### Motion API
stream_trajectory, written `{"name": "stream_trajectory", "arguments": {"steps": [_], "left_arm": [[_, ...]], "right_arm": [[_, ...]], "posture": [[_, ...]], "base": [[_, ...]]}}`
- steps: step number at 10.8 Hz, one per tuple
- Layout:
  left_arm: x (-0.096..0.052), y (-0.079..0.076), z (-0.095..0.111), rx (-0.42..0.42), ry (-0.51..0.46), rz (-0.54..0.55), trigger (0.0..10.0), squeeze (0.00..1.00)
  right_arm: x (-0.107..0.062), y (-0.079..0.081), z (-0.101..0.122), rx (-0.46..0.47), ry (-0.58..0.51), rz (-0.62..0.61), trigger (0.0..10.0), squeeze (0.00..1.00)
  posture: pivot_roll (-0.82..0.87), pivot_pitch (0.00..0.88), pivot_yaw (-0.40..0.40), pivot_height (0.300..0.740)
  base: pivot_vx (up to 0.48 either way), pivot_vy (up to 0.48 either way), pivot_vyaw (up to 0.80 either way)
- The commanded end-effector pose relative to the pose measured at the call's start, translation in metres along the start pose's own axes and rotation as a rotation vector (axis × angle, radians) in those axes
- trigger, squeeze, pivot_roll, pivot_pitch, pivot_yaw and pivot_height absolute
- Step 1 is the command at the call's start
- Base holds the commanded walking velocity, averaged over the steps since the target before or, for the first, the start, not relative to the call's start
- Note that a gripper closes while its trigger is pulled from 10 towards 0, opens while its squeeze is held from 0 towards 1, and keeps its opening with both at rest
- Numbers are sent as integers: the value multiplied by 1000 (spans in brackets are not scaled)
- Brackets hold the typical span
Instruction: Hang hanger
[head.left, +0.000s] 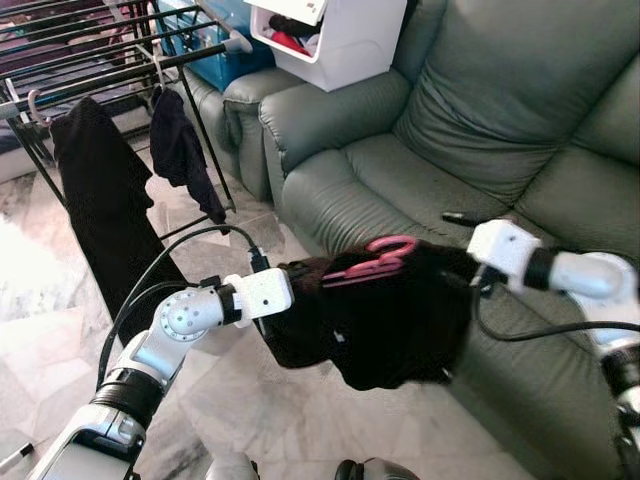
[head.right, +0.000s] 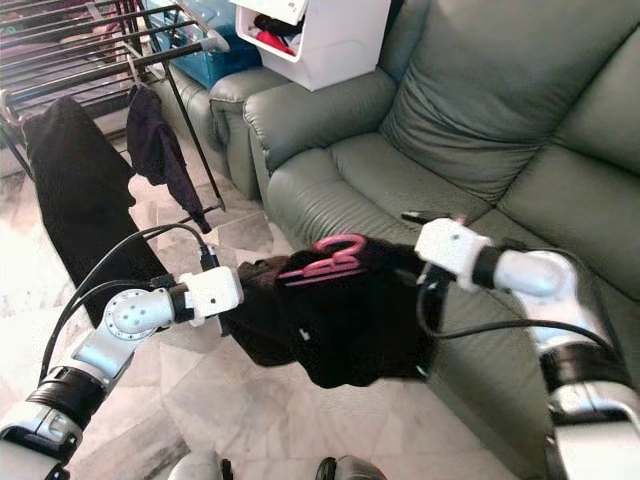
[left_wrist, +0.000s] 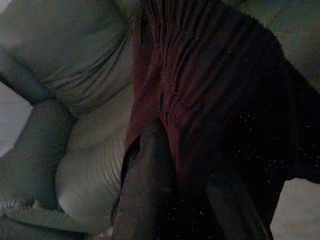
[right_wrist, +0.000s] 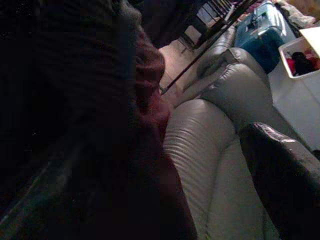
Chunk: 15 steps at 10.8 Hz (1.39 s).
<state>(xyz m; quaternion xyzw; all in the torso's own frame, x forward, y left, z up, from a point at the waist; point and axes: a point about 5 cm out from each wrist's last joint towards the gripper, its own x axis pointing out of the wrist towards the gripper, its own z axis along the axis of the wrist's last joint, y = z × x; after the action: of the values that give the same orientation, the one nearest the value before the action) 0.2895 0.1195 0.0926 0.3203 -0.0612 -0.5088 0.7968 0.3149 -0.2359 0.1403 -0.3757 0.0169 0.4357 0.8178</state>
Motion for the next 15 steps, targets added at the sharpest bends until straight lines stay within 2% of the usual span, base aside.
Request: {"name": "stream_trajectory", "arguments": {"steps": [1, 2, 3, 4, 6, 9, 13, 15], "left_arm": [[3, -1, 9, 18, -43, -12, 0, 0], [4, -3, 11, 19, -50, -21, 0, 0], [5, -3, 13, 17, -58, -20, 0, 0], [6, -3, 15, 18, -65, -18, 0, 0], [8, -3, 17, 21, -68, -19, 0, 0], [7, 2, 13, 20, -41, 2, 0, 0], [8, 14, 11, 26, -18, 29, 0, 0], [8, 20, 6, 48, 21, 64, 0, 0]], "right_arm": [[6, -2, 3, -26, -5, 12, 10000, 0], [12, 1, 0, -13, 10, 55, 10000, 0], [16, 3, -2, 30, 9, 87, 2745, 0], [19, 6, -6, 42, 28, 119, 0, 0], [26, 10, -8, 60, 51, 186, 0, 0], [32, 25, -9, 134, 36, 312, 0, 0], [33, 39, -12, 177, 18, 367, 0, 0], [35, 37, -8, 168, 1, 369, 0, 0]], "posture": [[-86, 0, -34, 740], [-84, 1, -37, 740], [-83, 1, -38, 740], [-82, 2, -38, 740], [-82, 2, -38, 740], [-74, 7, -41, 740], [-78, 12, -36, 740], [-80, 13, -38, 740]], "base": [[0, 0, 0], [0, 0, 0], [0, 0, 0], [0, 0, 0], [0, 0, 0], [0, 0, 0], [0, 0, 0], [0, 0, 0]]}}
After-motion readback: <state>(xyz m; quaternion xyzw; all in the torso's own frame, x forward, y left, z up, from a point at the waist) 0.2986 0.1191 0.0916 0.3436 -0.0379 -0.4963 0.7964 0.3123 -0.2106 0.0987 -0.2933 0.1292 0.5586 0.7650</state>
